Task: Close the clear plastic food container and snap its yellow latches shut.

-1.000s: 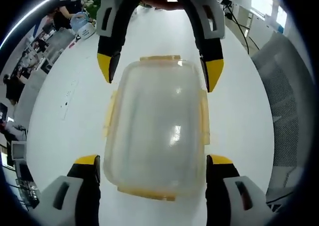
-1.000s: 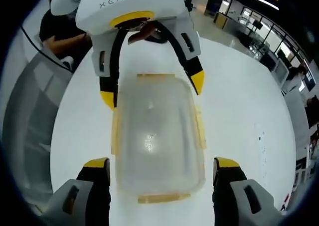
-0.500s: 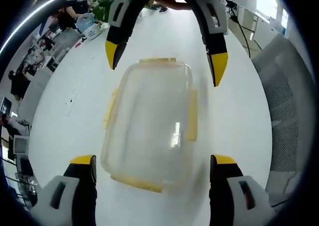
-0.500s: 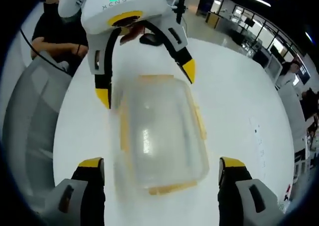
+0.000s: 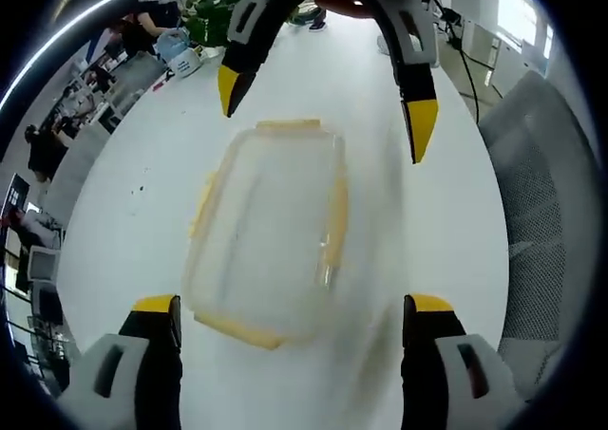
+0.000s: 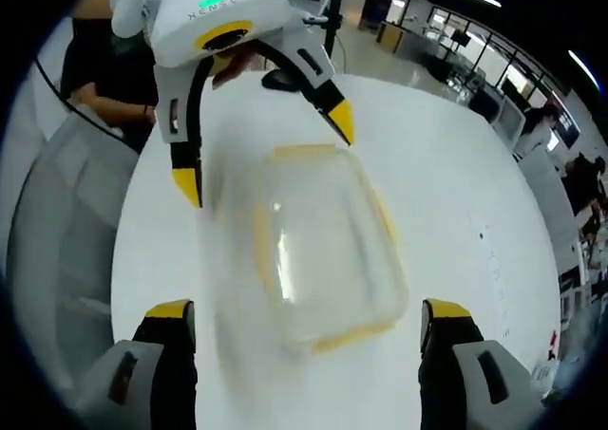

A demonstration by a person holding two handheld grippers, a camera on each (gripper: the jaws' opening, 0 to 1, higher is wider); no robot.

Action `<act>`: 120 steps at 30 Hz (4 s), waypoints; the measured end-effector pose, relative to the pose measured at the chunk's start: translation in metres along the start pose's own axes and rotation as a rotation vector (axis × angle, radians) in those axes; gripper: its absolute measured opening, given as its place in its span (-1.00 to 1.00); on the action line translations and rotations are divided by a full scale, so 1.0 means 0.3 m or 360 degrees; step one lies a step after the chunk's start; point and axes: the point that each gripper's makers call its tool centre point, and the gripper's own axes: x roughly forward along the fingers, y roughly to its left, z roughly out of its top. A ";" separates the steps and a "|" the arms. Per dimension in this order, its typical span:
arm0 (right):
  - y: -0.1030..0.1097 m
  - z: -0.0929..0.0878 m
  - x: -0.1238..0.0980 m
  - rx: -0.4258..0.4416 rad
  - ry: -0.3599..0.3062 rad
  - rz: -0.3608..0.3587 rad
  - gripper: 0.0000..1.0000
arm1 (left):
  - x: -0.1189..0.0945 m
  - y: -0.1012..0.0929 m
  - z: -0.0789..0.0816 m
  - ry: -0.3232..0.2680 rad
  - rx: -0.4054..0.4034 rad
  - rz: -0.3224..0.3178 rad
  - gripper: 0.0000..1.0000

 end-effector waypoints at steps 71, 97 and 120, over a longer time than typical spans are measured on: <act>0.200 -0.111 -0.151 0.0630 -0.0605 -0.0400 1.00 | -0.189 -0.184 -0.093 -0.0555 -0.0688 0.0344 0.88; 0.299 -0.214 -0.229 0.0745 -0.0753 -0.0533 0.97 | -0.262 -0.281 -0.163 -0.0667 -0.0825 0.0398 0.86; 0.348 -0.228 -0.244 0.0804 -0.0806 -0.0587 0.96 | -0.279 -0.368 -0.219 -0.0674 -0.0939 0.0407 0.85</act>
